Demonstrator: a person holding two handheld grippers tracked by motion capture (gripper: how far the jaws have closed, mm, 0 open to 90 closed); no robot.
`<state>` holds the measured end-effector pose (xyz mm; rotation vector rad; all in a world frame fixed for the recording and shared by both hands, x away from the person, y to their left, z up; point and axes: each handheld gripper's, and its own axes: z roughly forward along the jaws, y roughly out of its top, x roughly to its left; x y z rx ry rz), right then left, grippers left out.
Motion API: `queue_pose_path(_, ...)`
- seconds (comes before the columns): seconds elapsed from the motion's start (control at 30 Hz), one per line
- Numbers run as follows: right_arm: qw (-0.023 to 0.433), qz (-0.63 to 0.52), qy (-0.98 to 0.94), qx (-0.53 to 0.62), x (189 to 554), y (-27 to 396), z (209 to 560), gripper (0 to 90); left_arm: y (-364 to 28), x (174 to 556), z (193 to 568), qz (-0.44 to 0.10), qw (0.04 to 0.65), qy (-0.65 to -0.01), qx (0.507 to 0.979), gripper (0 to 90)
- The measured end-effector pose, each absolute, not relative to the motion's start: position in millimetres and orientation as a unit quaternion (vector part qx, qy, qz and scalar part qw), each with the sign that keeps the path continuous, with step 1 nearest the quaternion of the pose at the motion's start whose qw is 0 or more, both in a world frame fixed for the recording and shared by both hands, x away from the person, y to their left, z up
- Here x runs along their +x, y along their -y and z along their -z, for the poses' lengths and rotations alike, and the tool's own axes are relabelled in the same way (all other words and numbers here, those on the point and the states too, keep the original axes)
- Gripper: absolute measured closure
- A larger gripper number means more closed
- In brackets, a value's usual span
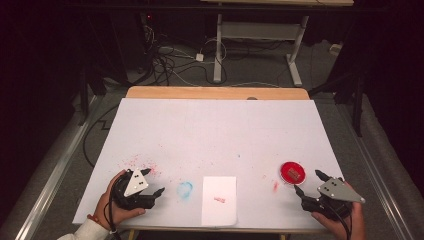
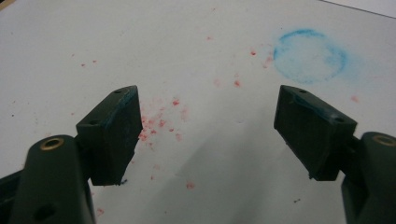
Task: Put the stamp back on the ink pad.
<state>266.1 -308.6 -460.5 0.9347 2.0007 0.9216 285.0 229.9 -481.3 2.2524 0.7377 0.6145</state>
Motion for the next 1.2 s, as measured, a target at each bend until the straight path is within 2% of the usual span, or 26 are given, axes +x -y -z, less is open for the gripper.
queue_pose_path(1.2,0.373,-0.364,-0.782,0.342,264.1,302.7,460.3,19.5,-228.5,282.3,482.3,-0.237,0.333,-0.281,0.868,22.6)
